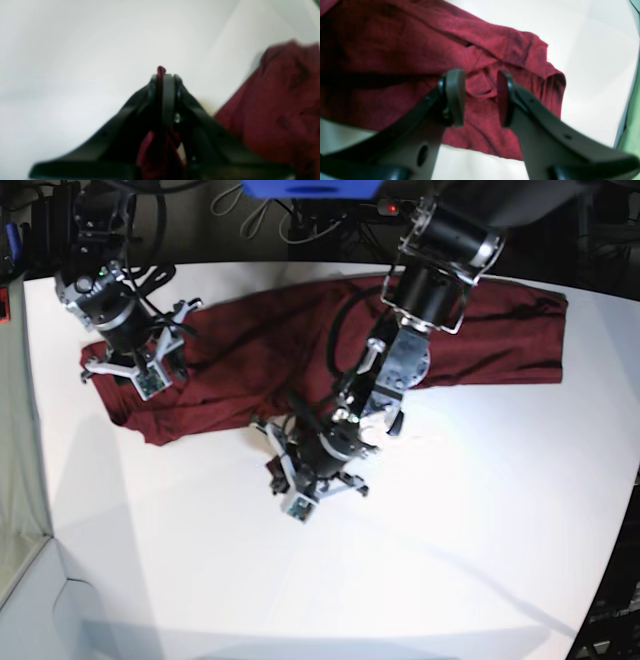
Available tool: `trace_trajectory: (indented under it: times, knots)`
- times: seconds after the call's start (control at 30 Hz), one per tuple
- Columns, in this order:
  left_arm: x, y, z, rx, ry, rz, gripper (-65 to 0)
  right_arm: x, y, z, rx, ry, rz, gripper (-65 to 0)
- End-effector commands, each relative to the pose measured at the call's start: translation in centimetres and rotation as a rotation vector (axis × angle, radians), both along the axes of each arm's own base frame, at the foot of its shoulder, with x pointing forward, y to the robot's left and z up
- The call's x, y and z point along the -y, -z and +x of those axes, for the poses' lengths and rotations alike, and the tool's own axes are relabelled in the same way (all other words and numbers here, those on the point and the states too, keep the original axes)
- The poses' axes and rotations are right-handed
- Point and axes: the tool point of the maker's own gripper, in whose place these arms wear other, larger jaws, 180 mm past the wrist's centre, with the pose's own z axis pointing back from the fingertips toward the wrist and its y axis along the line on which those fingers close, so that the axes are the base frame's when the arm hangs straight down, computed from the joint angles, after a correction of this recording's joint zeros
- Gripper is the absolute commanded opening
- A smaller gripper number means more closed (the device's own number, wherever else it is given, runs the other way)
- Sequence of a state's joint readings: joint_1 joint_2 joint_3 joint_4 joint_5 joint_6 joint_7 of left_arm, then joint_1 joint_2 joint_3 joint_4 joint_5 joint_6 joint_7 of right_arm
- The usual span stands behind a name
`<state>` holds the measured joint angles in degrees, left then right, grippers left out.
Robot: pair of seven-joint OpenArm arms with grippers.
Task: Layout the t-shirt on the table in an organized manner, then fold the t-shirt properly
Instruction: 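Grasp the folded fabric with the left gripper and pull it toward its side, then hold the shirt ends with both grippers and straighten the folded strip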
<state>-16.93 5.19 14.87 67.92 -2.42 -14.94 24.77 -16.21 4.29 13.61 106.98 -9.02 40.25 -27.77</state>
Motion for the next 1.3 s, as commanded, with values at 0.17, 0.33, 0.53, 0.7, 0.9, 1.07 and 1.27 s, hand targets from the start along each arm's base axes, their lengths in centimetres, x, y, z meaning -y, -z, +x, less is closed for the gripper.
trace_trajectory:
  times: [0.17, 0.33, 0.53, 0.7, 0.9, 1.07, 1.27]
  knots:
    - [-4.0, -5.6, -1.0, 0.141, -0.147, -0.137, -65.0, 0.0, -1.2, 0.7, 0.048, -0.003, 0.011, -42.4]
    - [-7.7, -7.4, -4.4, 0.189, -0.244, -0.170, -65.0, -0.3, -1.2, 0.7, 0.048, -0.007, 0.017, -42.4]
    - [-14.4, -8.2, -8.2, 0.221, -0.397, -0.121, -65.0, -0.7, -1.2, 0.7, 0.048, -0.018, 0.021, -42.3]
    - [-19.1, -8.6, -10.7, 0.228, -0.517, -0.071, -65.0, -1.6, -1.0, 0.6, 0.044, -0.042, 0.030, -42.4]
    - [-23.8, -7.3, -13.5, 0.169, -0.655, -0.140, -65.0, -2.6, -0.9, 0.5, 0.038, -0.069, 0.039, -42.4]
    - [-27.2, -6.6, -15.5, 0.141, -0.750, -0.144, -65.0, -2.7, -0.8, 0.4, 0.036, -0.069, 0.040, -42.4]
    - [-30.9, -5.9, -17.2, 0.127, -0.849, -0.109, -65.0, -2.7, -0.7, 0.3, 0.033, -0.069, 0.040, -42.4]
